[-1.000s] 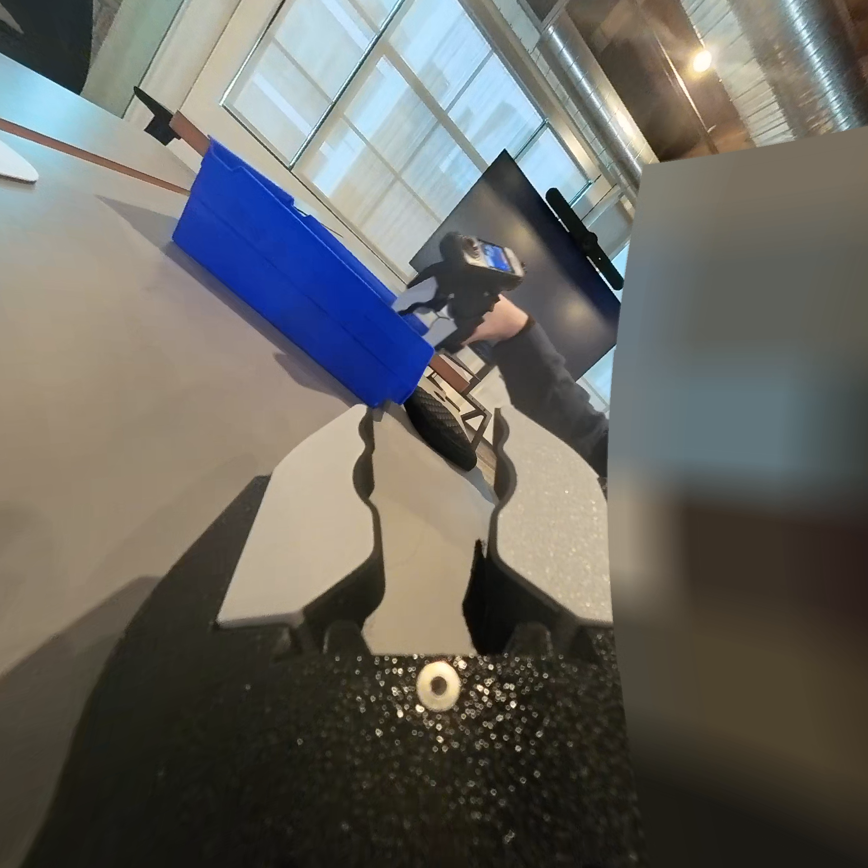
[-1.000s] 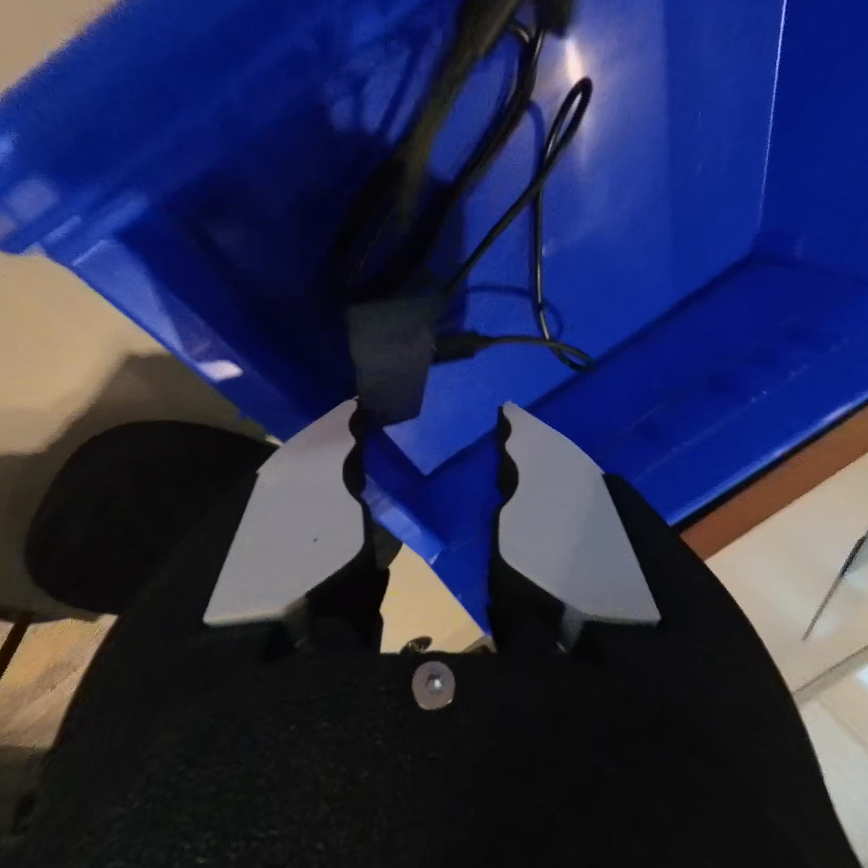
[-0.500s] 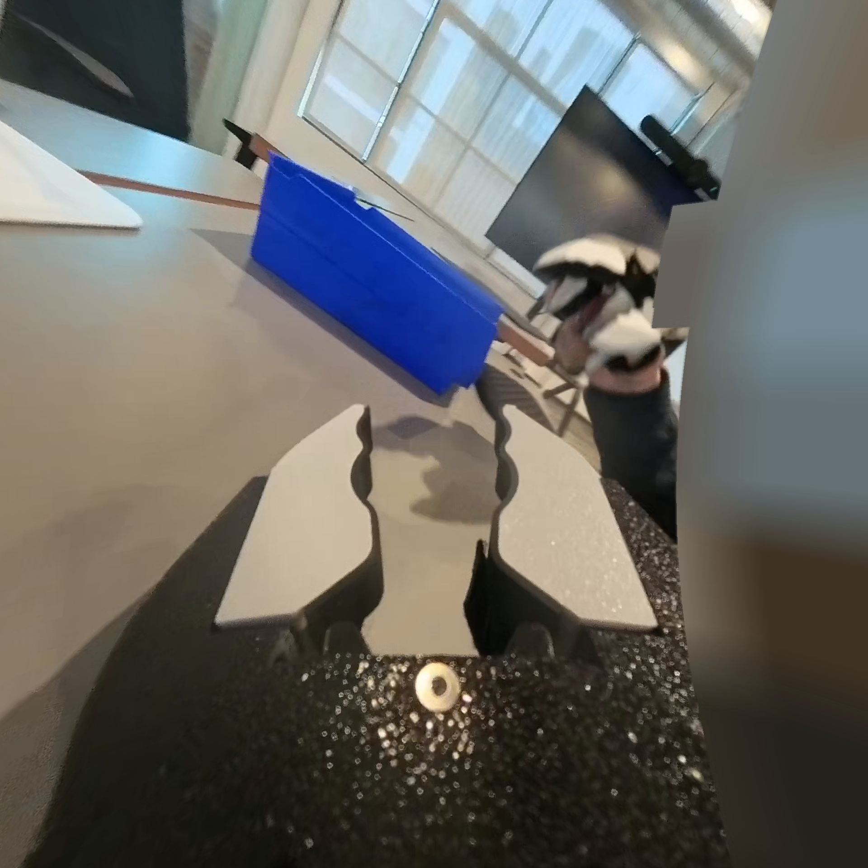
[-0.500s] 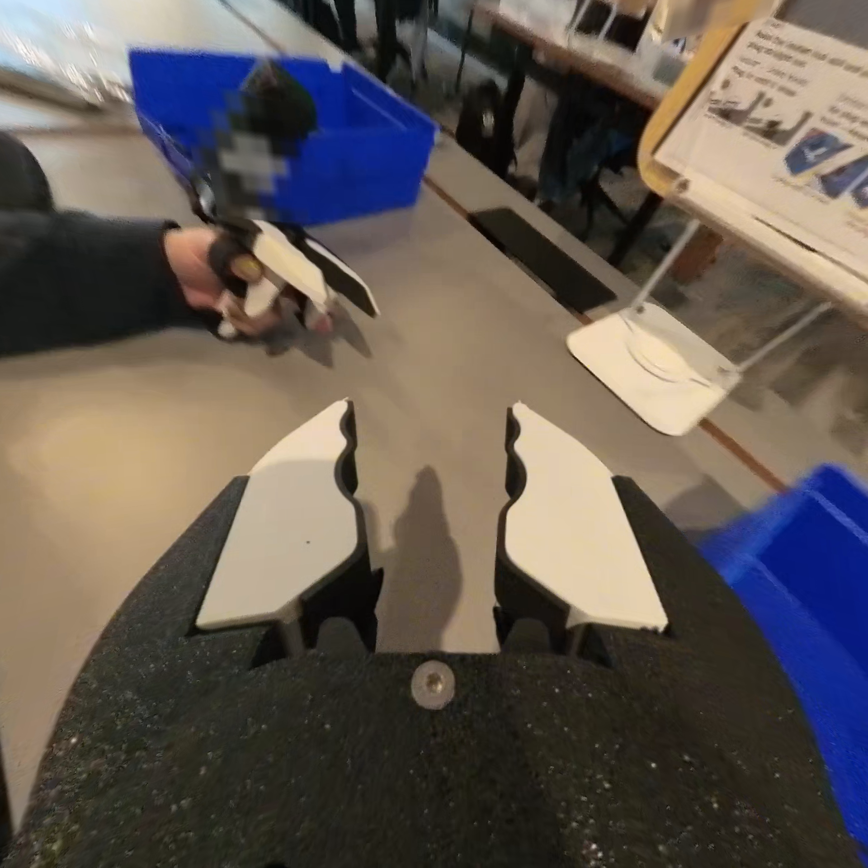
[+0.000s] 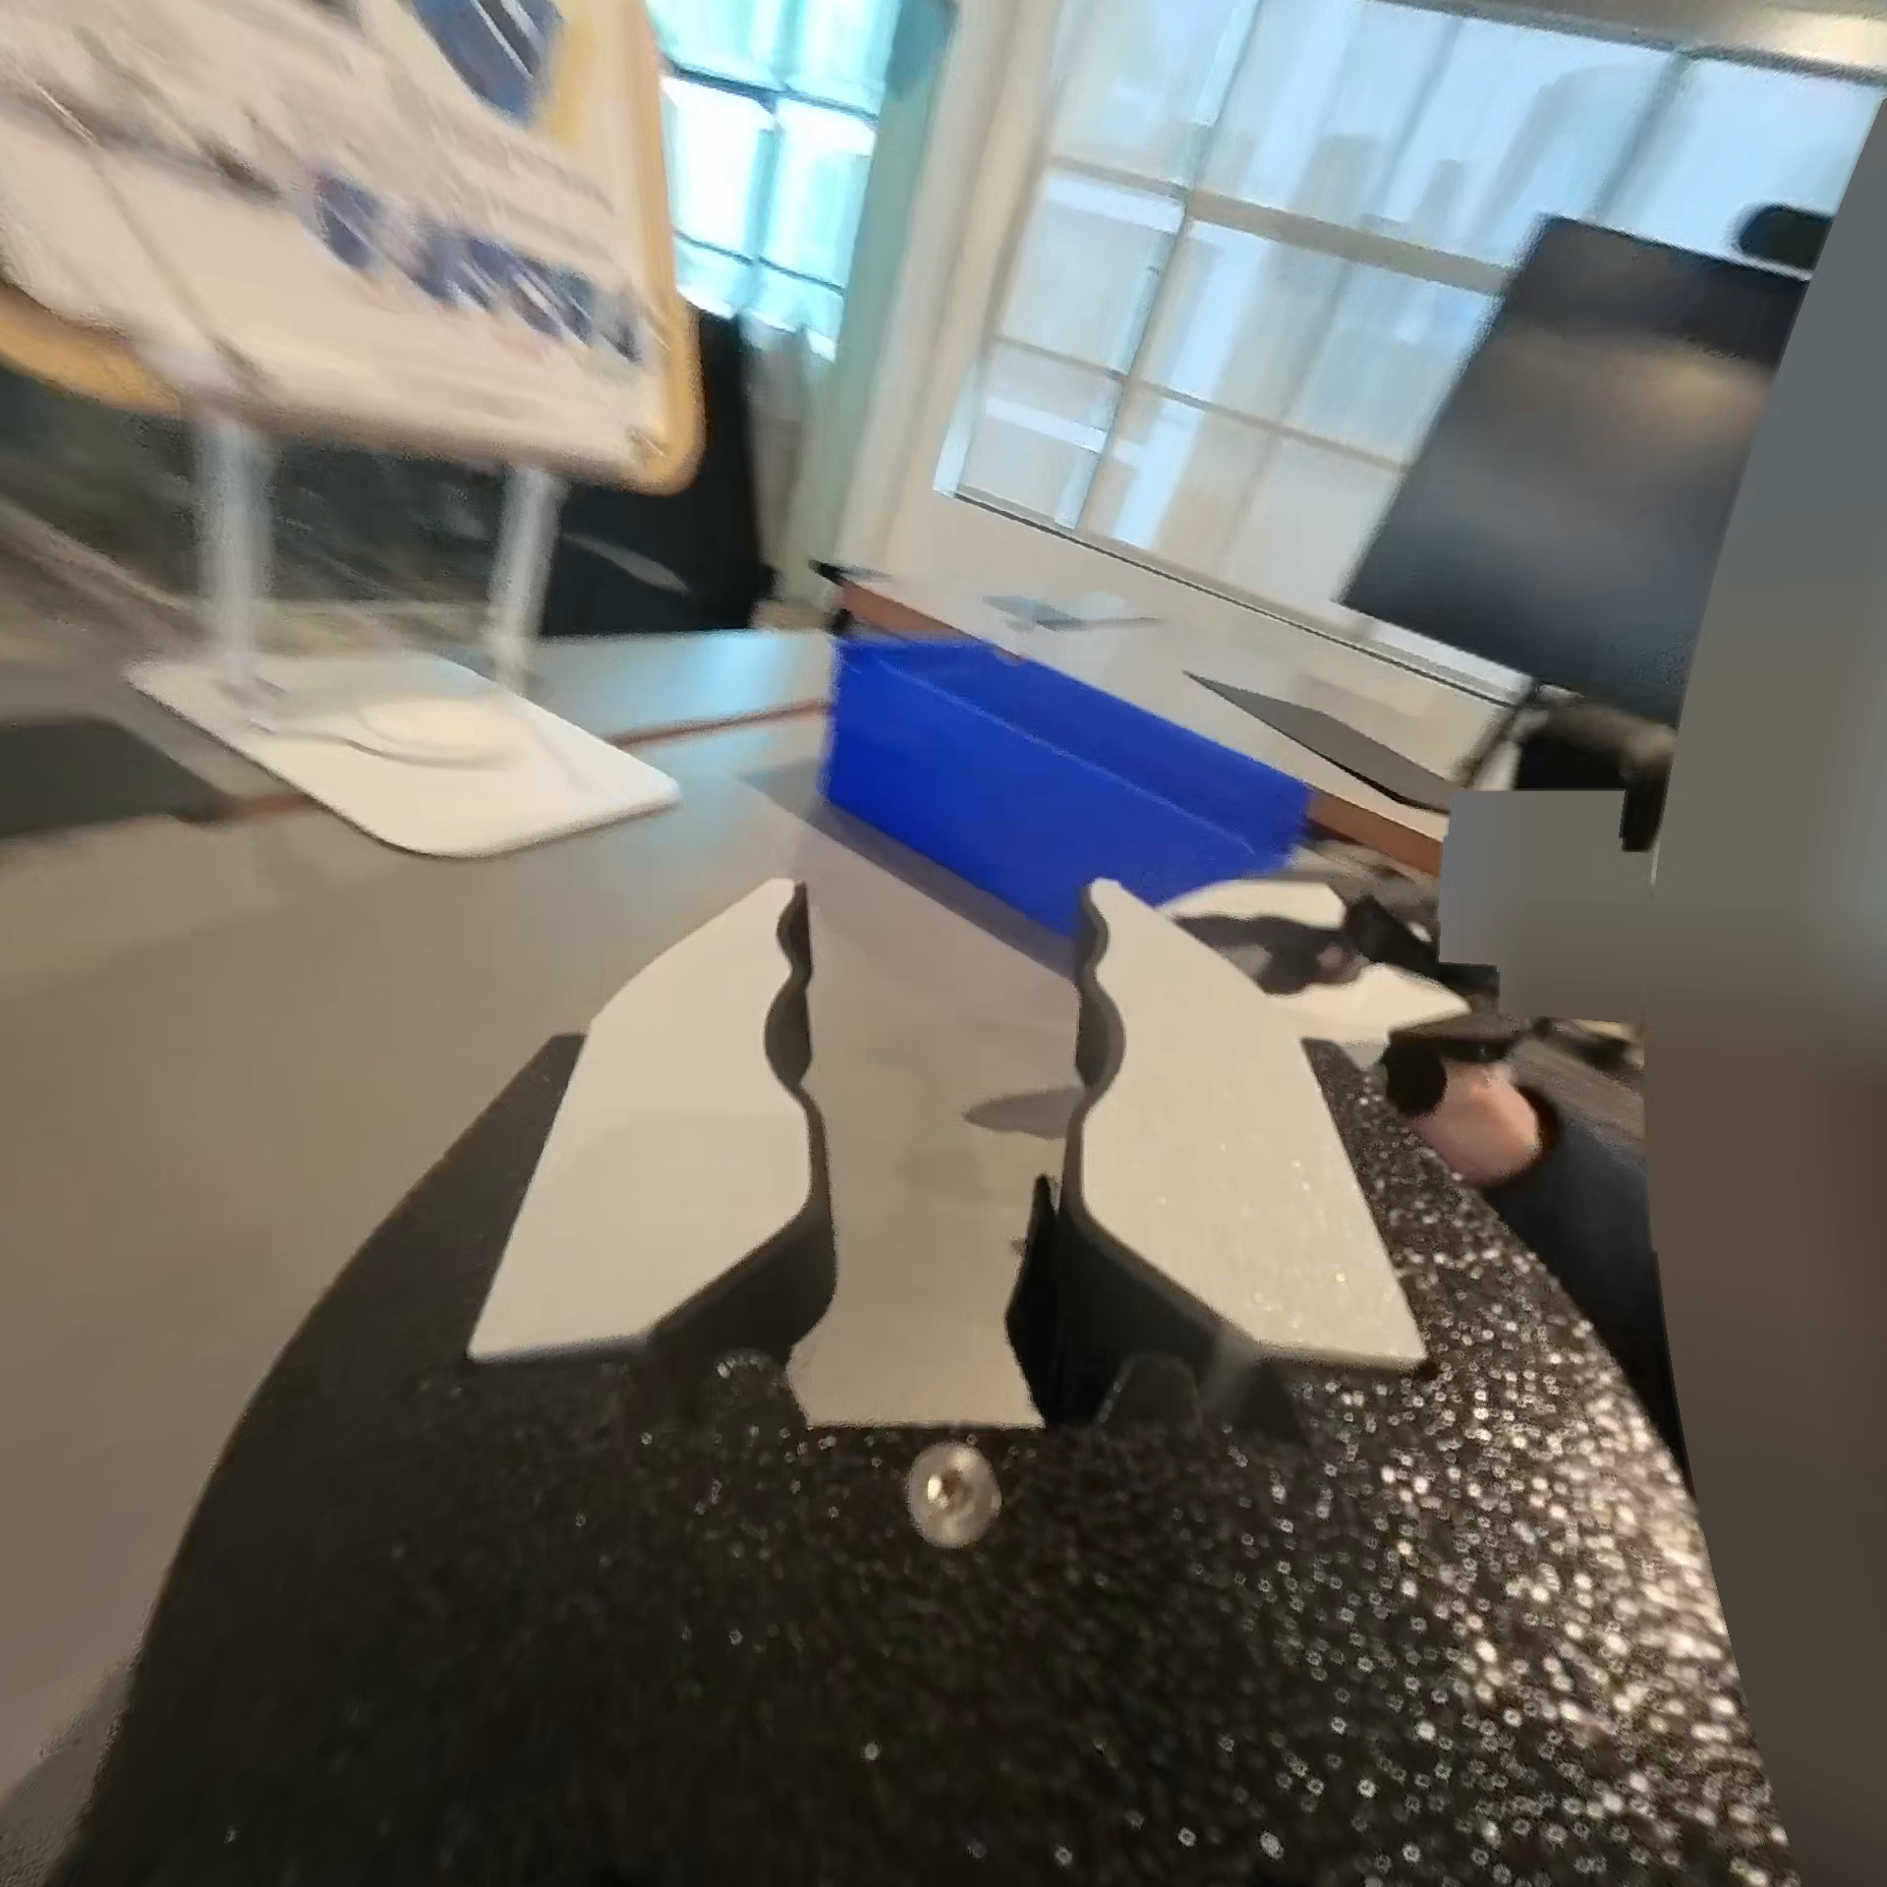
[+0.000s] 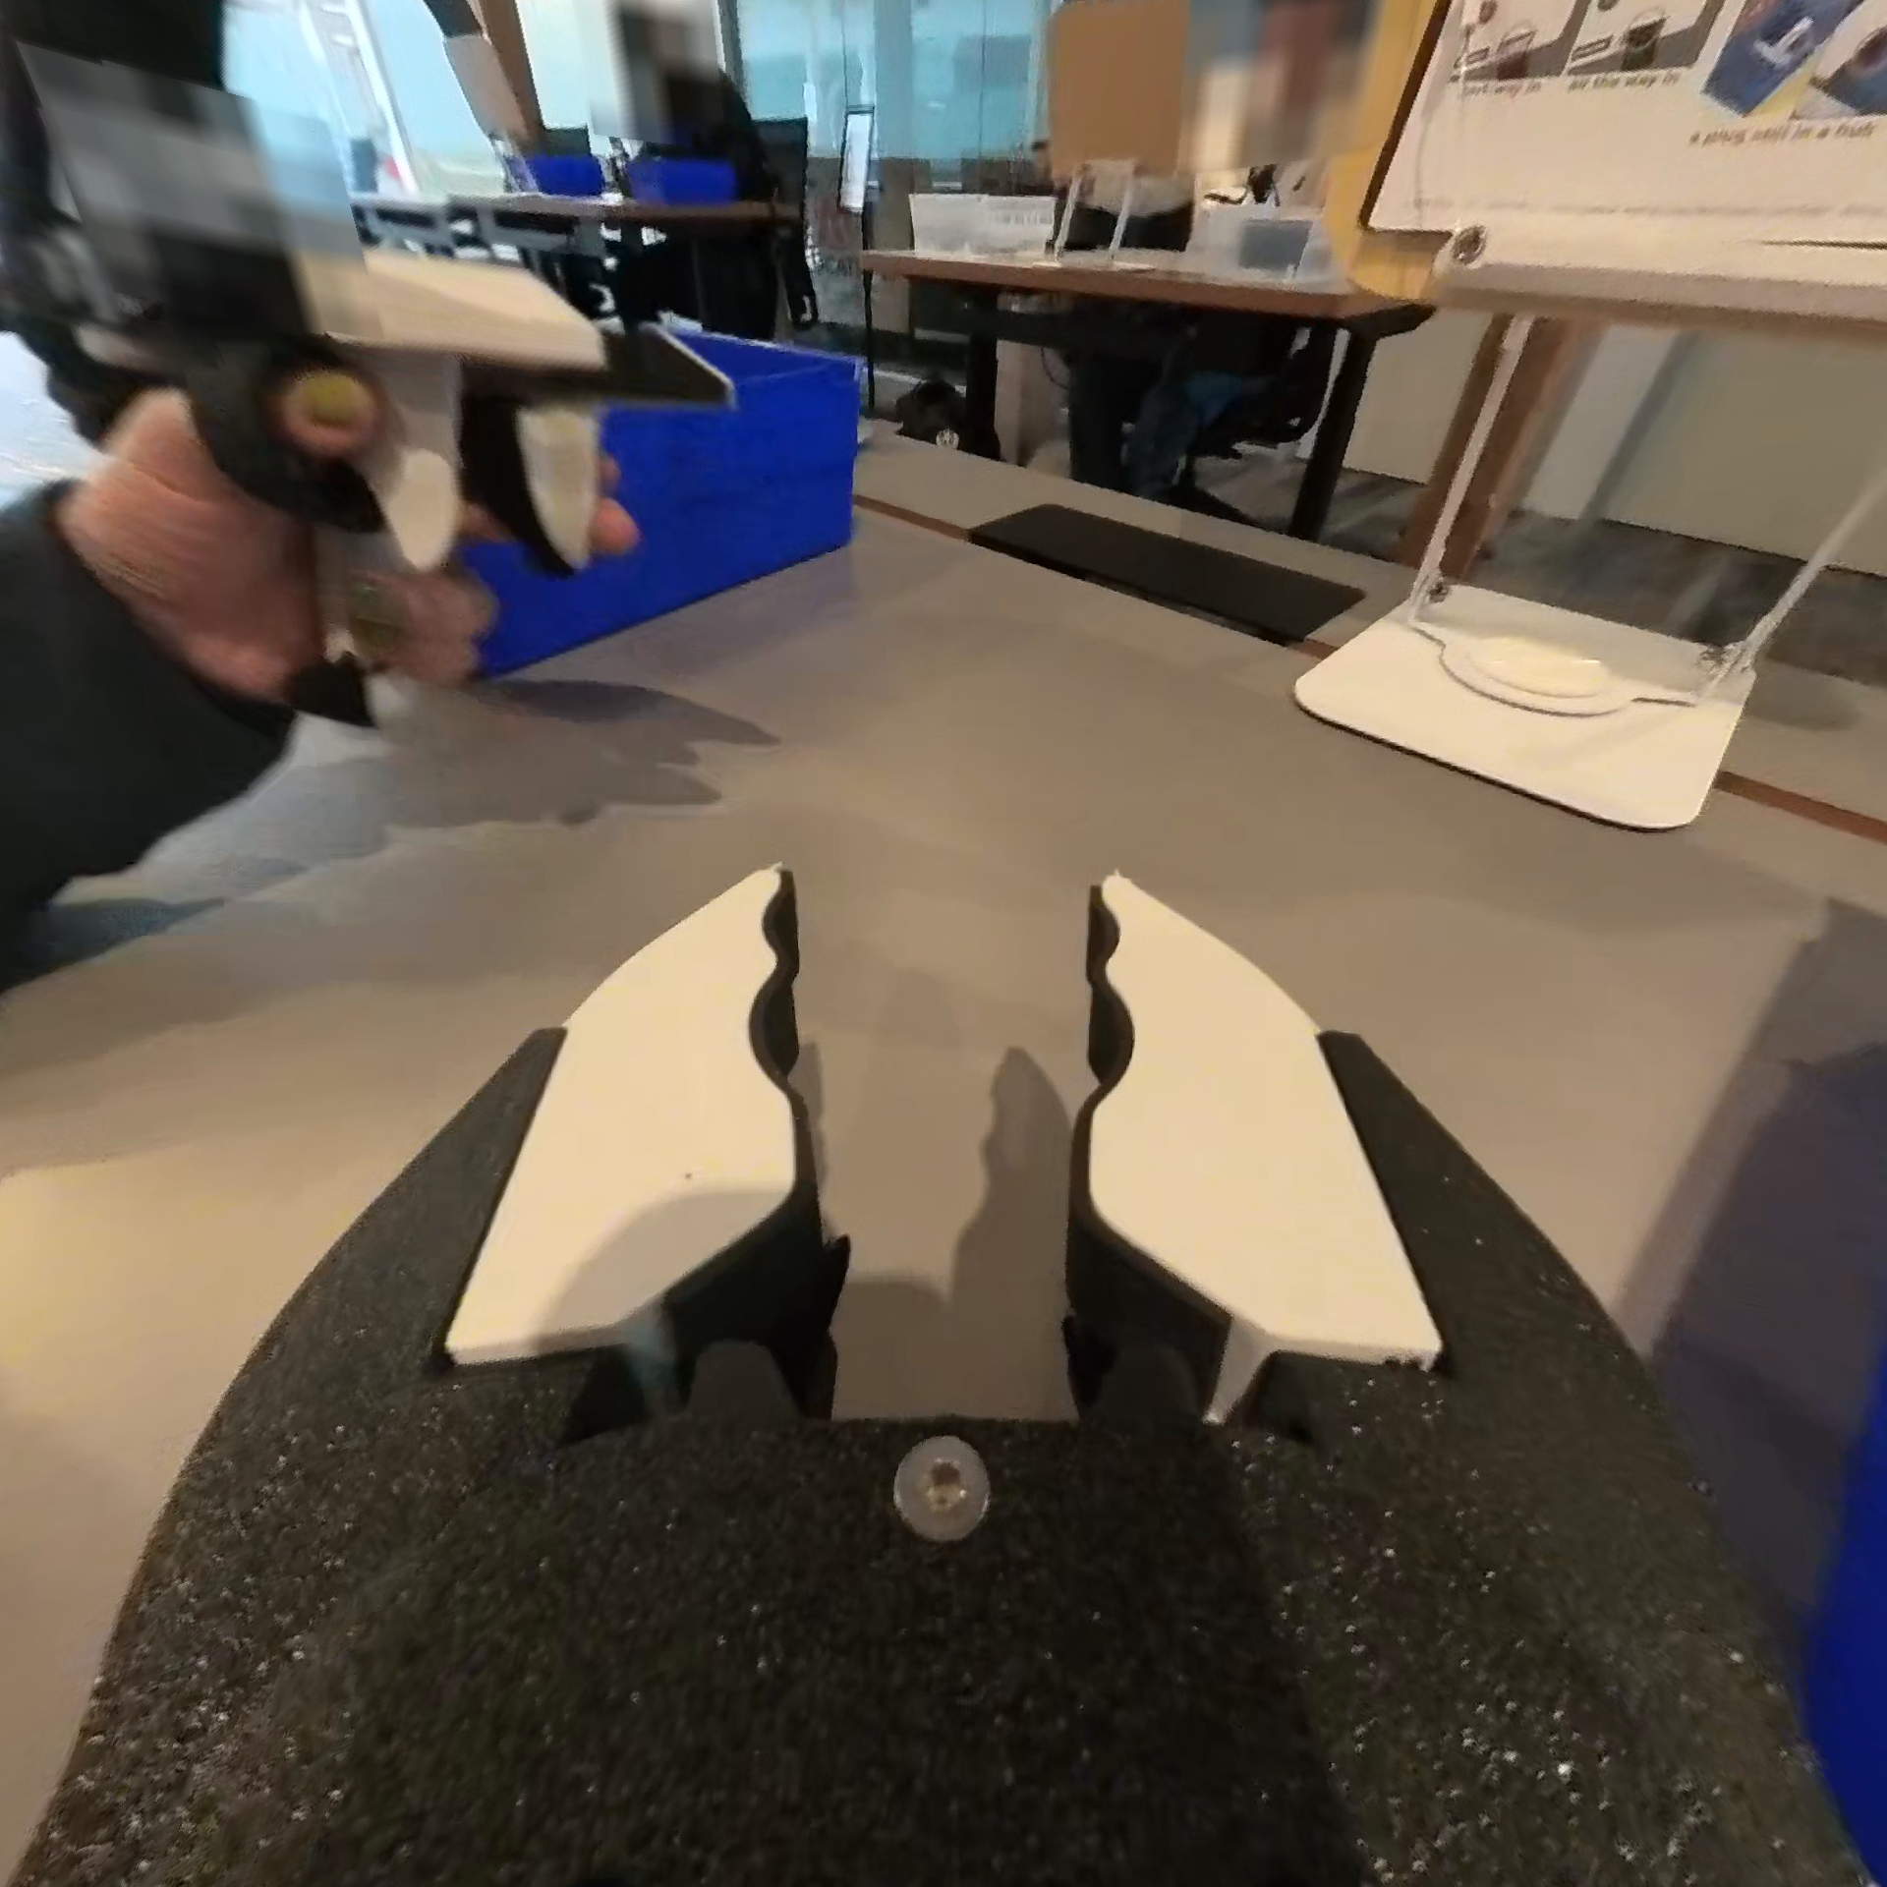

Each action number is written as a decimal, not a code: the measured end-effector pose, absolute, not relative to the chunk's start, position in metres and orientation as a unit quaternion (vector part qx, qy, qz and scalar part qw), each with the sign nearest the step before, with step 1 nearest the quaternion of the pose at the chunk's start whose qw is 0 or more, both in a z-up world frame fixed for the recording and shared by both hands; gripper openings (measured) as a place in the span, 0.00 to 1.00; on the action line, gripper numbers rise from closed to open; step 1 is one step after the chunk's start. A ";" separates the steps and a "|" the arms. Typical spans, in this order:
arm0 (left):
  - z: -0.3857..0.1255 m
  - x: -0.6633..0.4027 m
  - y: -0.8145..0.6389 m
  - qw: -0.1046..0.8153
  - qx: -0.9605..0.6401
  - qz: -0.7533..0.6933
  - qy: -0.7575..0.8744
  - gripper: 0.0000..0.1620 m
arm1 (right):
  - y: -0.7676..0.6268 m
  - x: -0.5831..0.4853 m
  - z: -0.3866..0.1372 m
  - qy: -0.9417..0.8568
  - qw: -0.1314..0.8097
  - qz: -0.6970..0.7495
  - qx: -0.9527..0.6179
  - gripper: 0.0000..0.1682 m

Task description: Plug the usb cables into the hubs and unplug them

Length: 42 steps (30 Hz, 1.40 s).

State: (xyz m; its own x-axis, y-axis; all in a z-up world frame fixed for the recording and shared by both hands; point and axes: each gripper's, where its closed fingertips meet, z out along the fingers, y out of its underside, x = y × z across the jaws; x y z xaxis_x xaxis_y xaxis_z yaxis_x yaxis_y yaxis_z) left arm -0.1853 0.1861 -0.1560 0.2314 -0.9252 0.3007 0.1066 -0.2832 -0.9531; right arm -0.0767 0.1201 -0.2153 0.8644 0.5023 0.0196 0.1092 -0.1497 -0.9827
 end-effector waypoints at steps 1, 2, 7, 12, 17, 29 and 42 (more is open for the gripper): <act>-0.147 -0.196 0.191 0.511 -0.615 -0.505 0.326 0.30 | 0.121 -0.073 -0.215 -0.203 0.624 0.149 -0.740 0.32; -0.137 -0.210 0.196 0.527 -0.621 -0.487 0.314 0.29 | 0.122 -0.070 -0.214 -0.199 0.628 0.143 -0.738 0.32; -0.099 -0.309 0.251 0.616 -0.661 -0.320 0.284 0.22 | 0.127 -0.066 -0.213 -0.183 0.646 0.156 -0.725 0.31; -0.090 -0.391 0.344 0.603 -0.688 -0.115 0.387 0.19 | 0.135 -0.066 -0.216 -0.178 0.646 0.166 -0.723 0.30; -0.162 -0.428 0.408 0.392 -0.705 0.012 0.591 0.22 | 0.139 -0.062 -0.220 -0.169 0.644 0.168 -0.727 0.30; -0.262 -0.511 0.438 0.009 -0.684 0.132 0.718 0.41 | 0.142 -0.055 -0.220 -0.145 0.648 0.175 -0.727 0.27; -0.304 -0.524 0.440 -0.081 -0.563 0.193 0.799 0.34 | 0.144 -0.055 -0.221 -0.142 0.640 0.186 -0.732 0.26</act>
State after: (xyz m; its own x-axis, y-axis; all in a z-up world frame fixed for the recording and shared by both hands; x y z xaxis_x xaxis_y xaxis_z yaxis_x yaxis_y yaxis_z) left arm -0.5238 0.4396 -0.3044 -0.3518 -0.9320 -0.0874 -0.8691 0.2906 0.4003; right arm -0.0553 0.1439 -0.2214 0.8903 0.4462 -0.0908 -0.0306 -0.1403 -0.9896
